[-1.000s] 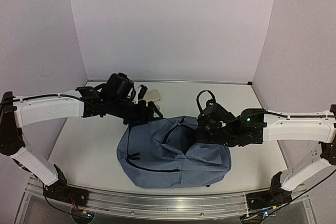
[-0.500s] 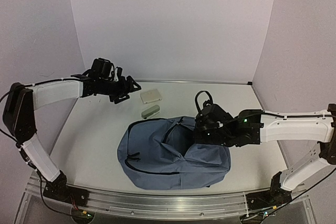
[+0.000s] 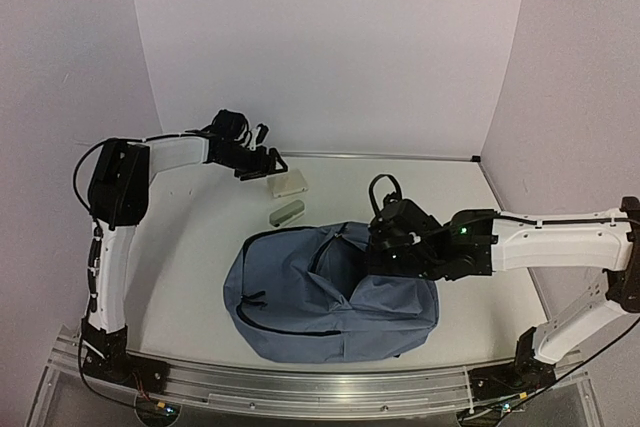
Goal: Pack the student bag
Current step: Pick up the personal item from the center of the board.
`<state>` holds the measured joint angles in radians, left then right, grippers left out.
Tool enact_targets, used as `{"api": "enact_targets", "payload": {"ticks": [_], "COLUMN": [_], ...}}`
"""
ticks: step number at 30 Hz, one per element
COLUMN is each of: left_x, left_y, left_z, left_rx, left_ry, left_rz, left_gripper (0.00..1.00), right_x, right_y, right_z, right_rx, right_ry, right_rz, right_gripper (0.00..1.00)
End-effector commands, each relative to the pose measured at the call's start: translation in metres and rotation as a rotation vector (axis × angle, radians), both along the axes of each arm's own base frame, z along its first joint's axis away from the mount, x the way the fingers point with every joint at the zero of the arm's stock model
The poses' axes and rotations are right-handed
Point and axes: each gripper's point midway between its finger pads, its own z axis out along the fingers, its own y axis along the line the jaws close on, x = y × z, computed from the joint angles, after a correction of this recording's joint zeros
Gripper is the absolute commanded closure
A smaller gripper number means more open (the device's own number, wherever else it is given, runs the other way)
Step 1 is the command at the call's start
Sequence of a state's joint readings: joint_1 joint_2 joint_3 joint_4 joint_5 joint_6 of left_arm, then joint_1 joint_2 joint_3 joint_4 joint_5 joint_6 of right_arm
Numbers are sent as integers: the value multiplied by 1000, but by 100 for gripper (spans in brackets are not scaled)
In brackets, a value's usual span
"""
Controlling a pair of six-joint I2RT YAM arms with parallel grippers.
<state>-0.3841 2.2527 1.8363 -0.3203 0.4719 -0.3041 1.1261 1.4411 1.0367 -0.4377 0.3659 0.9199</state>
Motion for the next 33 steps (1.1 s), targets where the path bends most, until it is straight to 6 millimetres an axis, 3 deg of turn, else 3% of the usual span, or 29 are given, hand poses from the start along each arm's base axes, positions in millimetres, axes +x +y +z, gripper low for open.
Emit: {"api": "enact_targets", "payload": {"ticks": [1, 7, 12, 16, 21, 26, 33], "left_x": [25, 59, 71, 62, 47, 35, 4], "left_y": [-12, -15, -11, -12, -8, -4, -16], "left_z": [9, -17, -40, -57, -70, -66, -56], "left_rx": [64, 135, 156, 138, 137, 145, 161], "left_ry": [-141, -189, -175, -118, -71, -78, -84], "left_rz": [-121, -120, -109, -135, -137, -138, -173], "left_gripper": [19, 16, 13, 13, 23, 32, 38], "right_x": [2, 0, -1, -1, -2, -2, -4], "right_y": [4, 10, 10, 10, 13, 14, 15], "right_z": [-6, -9, -7, -8, -10, -11, -13], "right_rx": [0, 10, 21, 20, 15, 15, 20], "right_ry": [17, 33, 35, 37, 40, 39, 40], "right_rz": [-7, 3, 3, 2, 9, 13, 15], "right_gripper": [100, 100, 100, 100, 100, 100, 100]}}
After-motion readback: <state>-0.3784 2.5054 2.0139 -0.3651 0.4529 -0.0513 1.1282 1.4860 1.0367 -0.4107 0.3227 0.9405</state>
